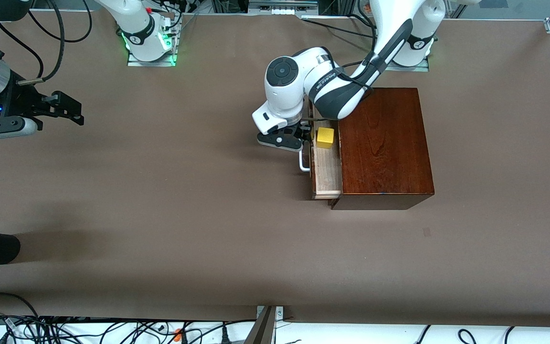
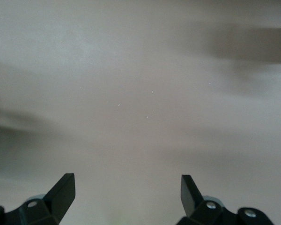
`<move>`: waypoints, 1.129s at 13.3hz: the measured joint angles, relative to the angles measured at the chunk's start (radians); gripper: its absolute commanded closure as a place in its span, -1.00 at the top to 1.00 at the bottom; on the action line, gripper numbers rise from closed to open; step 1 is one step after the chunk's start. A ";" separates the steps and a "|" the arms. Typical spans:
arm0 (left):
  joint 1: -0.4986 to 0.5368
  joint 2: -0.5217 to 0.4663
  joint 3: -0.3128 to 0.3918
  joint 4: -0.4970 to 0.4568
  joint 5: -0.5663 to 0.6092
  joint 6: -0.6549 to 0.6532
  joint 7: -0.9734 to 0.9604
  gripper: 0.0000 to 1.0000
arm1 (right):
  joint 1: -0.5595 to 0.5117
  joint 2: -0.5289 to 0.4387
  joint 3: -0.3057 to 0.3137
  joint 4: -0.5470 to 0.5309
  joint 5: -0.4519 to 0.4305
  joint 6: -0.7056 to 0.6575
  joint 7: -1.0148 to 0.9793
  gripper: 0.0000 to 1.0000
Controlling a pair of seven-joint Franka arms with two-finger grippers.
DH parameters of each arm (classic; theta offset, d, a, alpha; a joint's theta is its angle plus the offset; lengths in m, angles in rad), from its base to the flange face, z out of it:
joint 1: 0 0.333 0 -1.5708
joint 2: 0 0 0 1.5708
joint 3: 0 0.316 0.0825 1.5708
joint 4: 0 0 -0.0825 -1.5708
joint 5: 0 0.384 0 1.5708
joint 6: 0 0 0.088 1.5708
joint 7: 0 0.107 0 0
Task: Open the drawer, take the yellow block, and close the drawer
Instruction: 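Pull the drawer open by its handle with the left gripper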
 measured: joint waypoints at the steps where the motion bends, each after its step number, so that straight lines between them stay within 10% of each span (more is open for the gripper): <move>1: 0.000 0.002 0.001 0.006 -0.008 -0.004 -0.003 1.00 | 0.000 0.000 -0.002 0.000 0.000 0.000 0.000 1.00; 10: -0.020 0.013 -0.002 0.066 -0.041 0.007 -0.003 1.00 | 0.000 0.000 -0.008 0.000 0.000 0.000 0.000 1.00; 15: 0.017 -0.023 0.001 0.198 -0.041 -0.239 0.016 1.00 | 0.000 0.000 -0.008 0.000 0.000 -0.001 0.000 1.00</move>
